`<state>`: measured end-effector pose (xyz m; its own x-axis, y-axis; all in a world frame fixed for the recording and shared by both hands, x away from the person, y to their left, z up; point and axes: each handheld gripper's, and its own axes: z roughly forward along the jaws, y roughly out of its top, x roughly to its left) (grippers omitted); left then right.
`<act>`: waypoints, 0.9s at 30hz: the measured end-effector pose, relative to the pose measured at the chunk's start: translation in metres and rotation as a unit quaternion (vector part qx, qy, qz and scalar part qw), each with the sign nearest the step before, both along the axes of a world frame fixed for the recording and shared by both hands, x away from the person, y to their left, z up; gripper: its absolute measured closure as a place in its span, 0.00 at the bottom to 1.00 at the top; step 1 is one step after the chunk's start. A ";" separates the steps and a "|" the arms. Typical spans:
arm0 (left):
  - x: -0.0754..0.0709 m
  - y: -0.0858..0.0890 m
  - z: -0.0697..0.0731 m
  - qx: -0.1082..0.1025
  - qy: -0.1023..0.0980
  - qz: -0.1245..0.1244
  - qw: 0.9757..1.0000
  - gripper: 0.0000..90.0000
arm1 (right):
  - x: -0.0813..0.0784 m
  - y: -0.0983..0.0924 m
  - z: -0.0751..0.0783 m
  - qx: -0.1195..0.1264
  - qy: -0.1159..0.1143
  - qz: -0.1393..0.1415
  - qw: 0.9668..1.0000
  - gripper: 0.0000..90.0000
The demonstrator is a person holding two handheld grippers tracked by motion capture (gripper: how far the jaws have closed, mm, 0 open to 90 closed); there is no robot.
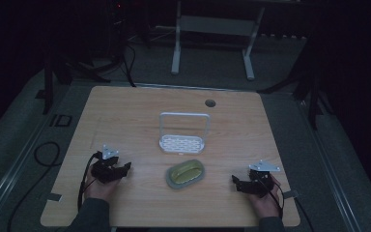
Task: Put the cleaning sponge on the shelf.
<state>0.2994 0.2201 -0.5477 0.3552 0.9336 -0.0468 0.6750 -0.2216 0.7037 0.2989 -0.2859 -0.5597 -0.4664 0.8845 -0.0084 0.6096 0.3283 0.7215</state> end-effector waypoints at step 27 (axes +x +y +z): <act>-0.004 -0.007 0.047 -0.008 -0.007 -0.074 0.997 0.51 | 0.000 0.000 0.000 0.000 0.000 0.000 1.000 0.15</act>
<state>0.2954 0.2135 -0.5010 0.4903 0.8698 -0.0551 0.6256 -0.3072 0.7171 0.2988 -0.2859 -0.5597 -0.4665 0.8845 -0.0090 0.6092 0.3287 0.7217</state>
